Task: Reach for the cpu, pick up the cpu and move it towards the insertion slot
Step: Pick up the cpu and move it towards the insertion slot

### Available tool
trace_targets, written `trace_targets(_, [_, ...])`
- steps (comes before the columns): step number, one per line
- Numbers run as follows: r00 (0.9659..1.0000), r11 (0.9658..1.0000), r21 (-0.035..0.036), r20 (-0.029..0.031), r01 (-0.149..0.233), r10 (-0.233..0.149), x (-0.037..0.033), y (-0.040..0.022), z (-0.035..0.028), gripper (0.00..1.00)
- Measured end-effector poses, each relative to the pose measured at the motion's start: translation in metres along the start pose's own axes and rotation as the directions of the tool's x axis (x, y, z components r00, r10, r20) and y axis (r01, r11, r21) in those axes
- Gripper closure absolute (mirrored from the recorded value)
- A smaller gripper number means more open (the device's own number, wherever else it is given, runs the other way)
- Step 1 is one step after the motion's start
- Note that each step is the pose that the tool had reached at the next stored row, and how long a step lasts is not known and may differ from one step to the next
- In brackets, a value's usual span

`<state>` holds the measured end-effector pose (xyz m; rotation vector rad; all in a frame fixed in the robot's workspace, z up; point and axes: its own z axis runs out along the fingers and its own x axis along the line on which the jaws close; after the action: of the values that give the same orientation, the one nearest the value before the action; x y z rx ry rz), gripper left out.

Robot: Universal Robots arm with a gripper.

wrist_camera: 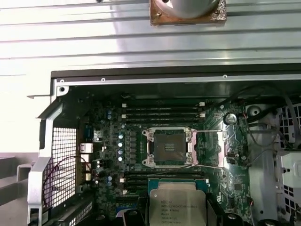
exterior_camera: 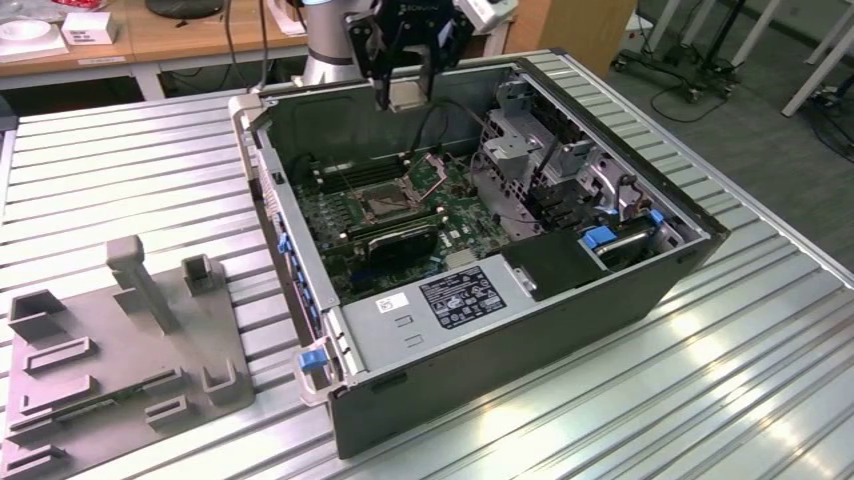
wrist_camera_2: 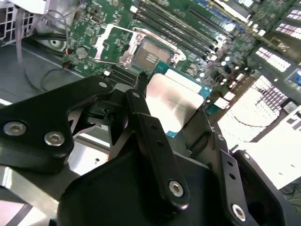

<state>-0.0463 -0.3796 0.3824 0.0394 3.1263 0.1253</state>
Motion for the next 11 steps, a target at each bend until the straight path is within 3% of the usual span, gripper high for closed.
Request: trace_targets(11, [1.0, 0.9999, -0.0137, -0.0005, 0.002, -0.002, -0.0066, 0.0166, 0.0041, 0.45])
